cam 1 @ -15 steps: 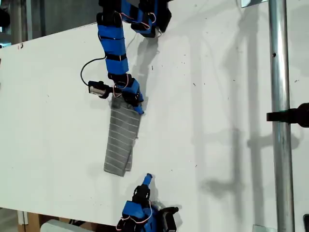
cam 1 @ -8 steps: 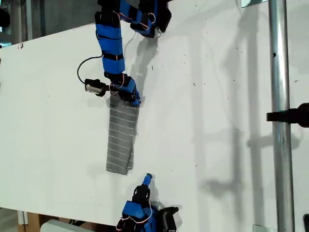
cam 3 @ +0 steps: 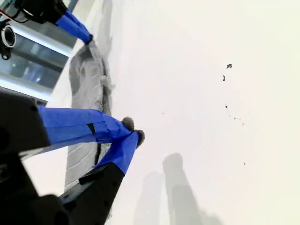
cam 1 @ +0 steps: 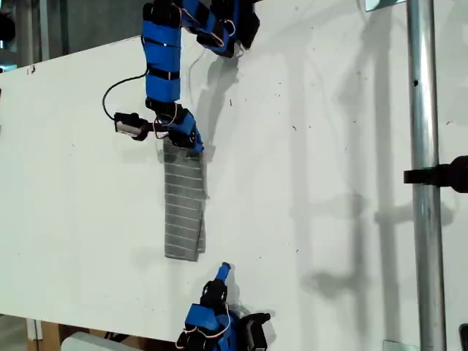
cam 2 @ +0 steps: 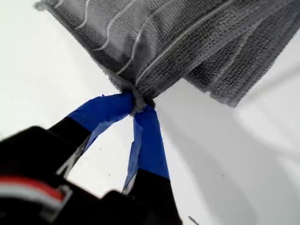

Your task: Grasp corners of a towel and fold twice.

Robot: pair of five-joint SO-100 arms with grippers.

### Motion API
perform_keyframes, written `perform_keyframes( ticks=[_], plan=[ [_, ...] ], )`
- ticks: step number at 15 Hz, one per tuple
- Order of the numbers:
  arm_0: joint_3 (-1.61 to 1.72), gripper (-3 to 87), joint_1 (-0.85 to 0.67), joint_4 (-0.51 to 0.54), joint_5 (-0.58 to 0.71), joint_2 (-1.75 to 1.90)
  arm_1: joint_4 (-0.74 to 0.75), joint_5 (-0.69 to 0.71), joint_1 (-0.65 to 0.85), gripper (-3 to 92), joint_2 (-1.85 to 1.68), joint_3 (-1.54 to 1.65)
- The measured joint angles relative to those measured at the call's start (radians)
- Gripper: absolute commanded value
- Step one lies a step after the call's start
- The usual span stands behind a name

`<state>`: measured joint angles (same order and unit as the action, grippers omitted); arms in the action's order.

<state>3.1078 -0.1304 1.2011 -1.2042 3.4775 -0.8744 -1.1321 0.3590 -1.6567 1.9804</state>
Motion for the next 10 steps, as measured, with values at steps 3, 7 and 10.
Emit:
perform_keyframes(
  ticks=[3, 7, 10],
  plan=[
    [0.0, -3.0, 0.0, 0.0, 0.0, 0.0, -0.127, 0.089, 0.075, -0.2, -0.107, -0.084],
    [0.0, -3.0, 0.0, 0.0, 0.0, 0.0, -0.141, 0.193, 0.276, -0.2, -0.167, 0.037],
    [0.0, -3.0, 0.0, 0.0, 0.0, 0.0, -0.117, 0.209, 0.314, -0.2, -0.184, 0.118]
  ],
)
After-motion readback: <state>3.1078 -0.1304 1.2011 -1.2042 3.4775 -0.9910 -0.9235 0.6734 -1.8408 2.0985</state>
